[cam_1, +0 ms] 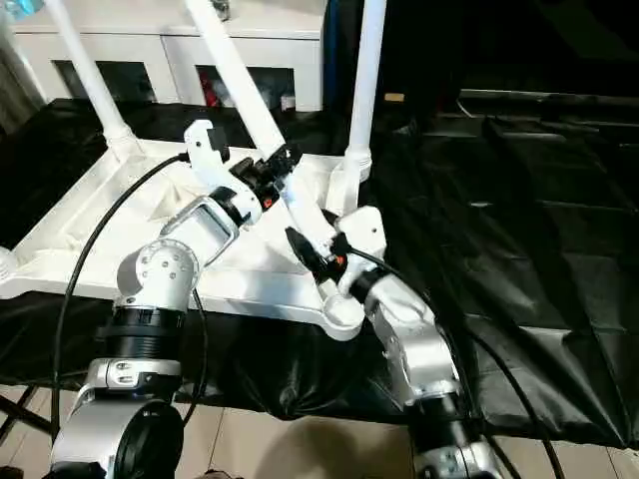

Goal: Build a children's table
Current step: Pick table leg

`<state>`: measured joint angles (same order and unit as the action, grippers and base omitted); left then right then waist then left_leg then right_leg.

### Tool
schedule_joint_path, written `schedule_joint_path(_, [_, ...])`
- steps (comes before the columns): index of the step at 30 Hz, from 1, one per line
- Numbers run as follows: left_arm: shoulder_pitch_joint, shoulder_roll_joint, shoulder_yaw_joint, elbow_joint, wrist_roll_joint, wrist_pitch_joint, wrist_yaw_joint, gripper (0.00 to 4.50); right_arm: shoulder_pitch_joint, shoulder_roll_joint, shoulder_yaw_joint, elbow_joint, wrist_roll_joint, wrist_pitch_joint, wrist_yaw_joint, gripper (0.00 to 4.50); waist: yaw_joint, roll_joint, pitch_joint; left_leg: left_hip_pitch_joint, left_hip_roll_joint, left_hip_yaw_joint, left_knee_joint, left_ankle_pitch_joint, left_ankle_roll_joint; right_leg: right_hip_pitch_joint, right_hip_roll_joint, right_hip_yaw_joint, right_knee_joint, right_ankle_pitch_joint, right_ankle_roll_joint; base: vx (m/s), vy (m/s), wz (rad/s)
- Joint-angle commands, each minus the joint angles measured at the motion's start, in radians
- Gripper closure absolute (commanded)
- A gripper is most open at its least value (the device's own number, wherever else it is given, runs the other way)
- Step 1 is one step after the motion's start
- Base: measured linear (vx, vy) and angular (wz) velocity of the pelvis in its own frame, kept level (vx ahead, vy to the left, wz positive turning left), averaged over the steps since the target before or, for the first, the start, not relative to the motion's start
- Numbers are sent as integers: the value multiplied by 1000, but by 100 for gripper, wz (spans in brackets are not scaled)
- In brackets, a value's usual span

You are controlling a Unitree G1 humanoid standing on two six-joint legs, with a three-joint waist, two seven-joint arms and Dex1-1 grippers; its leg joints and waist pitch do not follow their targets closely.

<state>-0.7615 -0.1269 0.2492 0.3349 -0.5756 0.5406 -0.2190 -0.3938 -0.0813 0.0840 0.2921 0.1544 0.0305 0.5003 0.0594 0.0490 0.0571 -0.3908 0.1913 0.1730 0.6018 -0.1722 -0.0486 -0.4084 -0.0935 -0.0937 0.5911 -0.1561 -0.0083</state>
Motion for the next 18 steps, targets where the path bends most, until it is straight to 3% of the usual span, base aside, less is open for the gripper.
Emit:
schedule_joint_path(1, [-24, -3, -10, -17, -12, 12, -22, 252, -35, 5, 2, -7, 14, -3, 20, 178, 2, -9, -76, 12, 28, -9, -69, -216, 60, 62, -48, 41, -69, -220, -196, 0, 0, 0])
schedule_joint_path(2, [-23, 3, -9, -27, -14, 18, -24, 254, -41, 8, -10, -13, 40, 19, 35, 178, 2, -11, -76, 12, 28, -9, -69, -214, 63, 62, -48, 41, -69, -218, -197, 0, 0, 0])
schedule_joint_path(3, [-23, 5, -9, -30, -14, 19, -25, 257, -43, 8, -12, -14, 45, 22, 38, 122, 3, -9, -76, 12, 28, -9, -69, -212, 66, 62, -48, 41, -69, -217, -198, 0, 0, 0])
schedule_joint_path(4, [-23, 12, -9, -34, -15, 22, -30, 258, -51, 5, -17, -10, 44, 19, 38, 108, 3, -8, -76, 12, 28, -8, -69, -211, 68, 61, -48, 41, -69, -219, -199, 0, 0, 0])
schedule_joint_path(9, [-27, 49, -17, -34, -4, 20, -49, 259, -79, -25, -48, 7, 90, 52, 86, 66, 5, -12, -75, 14, 28, -8, -69, -213, 67, 61, -47, 41, -69, -229, -198, 0, 0, 0])
schedule_joint_path(10, [-27, 69, -31, -34, 9, 21, -67, 259, -87, -47, -65, -6, 135, 107, 128, 61, 5, -17, -76, 14, 29, -7, -68, -204, 69, 61, -48, 42, -68, -223, -198, 0, 0, 0])
schedule_joint_path(12, [-26, 102, -53, -40, 20, 34, -103, 260, -98, -96, -94, -37, 223, 210, 218, 52, 8, -15, -77, 15, 28, -8, -66, -191, 86, 64, -46, 42, -65, -214, -198, 0, 0, 0])
schedule_joint_path(13, [-29, 120, -63, -45, 24, 42, -122, 260, -110, -139, -116, -49, 272, 278, 275, 52, 10, -22, -77, 16, 28, -6, -65, -179, 93, 64, -46, 43, -64, -207, -201, 0, 0, 0])
schedule_joint_path(18, [-31, 155, -85, -61, 20, 65, -166, 260, -164, -224, -168, -8, 351, 405, 366, 15, 22, -30, -79, 12, 25, -2, -58, -129, 97, 66, -51, 42, -59, -201, -212, 0, 0, 0])
